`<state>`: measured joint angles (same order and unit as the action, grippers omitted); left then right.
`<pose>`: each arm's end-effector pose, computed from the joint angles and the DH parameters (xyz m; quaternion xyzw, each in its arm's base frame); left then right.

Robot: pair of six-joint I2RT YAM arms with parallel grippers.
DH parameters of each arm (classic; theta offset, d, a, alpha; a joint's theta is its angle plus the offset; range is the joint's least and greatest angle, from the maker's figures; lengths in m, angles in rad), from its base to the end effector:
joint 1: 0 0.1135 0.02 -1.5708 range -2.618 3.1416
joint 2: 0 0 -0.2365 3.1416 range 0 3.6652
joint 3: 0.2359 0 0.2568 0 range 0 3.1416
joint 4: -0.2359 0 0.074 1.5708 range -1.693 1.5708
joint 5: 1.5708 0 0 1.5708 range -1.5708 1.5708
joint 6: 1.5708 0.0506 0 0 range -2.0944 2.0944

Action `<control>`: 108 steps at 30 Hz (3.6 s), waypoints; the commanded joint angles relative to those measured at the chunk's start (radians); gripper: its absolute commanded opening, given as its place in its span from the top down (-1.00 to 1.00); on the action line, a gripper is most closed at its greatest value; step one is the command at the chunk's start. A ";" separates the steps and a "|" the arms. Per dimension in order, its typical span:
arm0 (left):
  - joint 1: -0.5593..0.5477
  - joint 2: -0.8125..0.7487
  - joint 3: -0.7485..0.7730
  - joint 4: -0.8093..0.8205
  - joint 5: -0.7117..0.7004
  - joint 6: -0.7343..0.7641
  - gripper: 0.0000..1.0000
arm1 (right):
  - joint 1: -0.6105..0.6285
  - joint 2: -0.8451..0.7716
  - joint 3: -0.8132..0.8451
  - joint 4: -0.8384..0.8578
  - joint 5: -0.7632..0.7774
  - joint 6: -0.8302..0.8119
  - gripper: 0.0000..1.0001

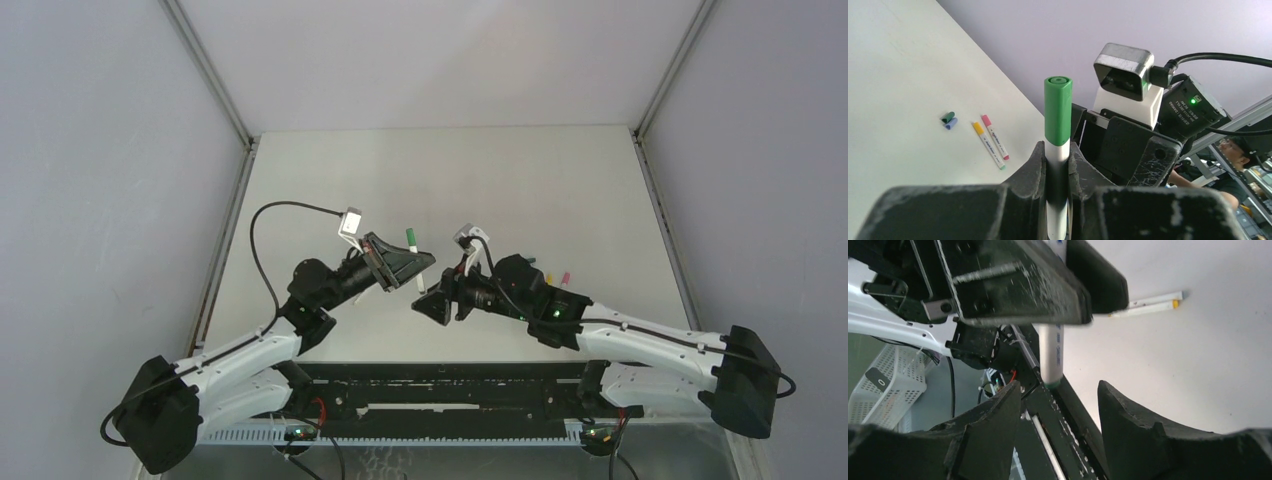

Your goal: Insert the pens into the pen caps

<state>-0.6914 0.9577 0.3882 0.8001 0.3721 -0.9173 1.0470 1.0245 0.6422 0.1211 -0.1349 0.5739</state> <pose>0.1766 -0.1701 0.2505 0.0753 0.6228 -0.6345 0.4515 0.1297 0.2382 0.2461 -0.2254 0.7597 0.4771 0.3800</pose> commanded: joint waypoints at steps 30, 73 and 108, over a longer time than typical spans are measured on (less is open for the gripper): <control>0.018 -0.239 0.122 -0.833 -0.449 0.455 -0.81 | -0.240 -0.200 -0.139 -0.545 0.289 0.327 1.00; 0.077 0.332 0.285 -0.922 -0.574 0.608 0.14 | -0.628 -0.276 -0.222 -0.640 0.150 0.194 0.13; 0.080 0.459 0.256 -0.878 -0.603 0.607 0.29 | -0.640 -0.303 -0.215 -0.611 0.072 0.187 0.11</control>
<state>-0.6147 1.4048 0.6308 -0.1211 -0.2325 -0.3229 0.4179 0.7403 0.4053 -0.5255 -0.0555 0.7658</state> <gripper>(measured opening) 0.359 0.445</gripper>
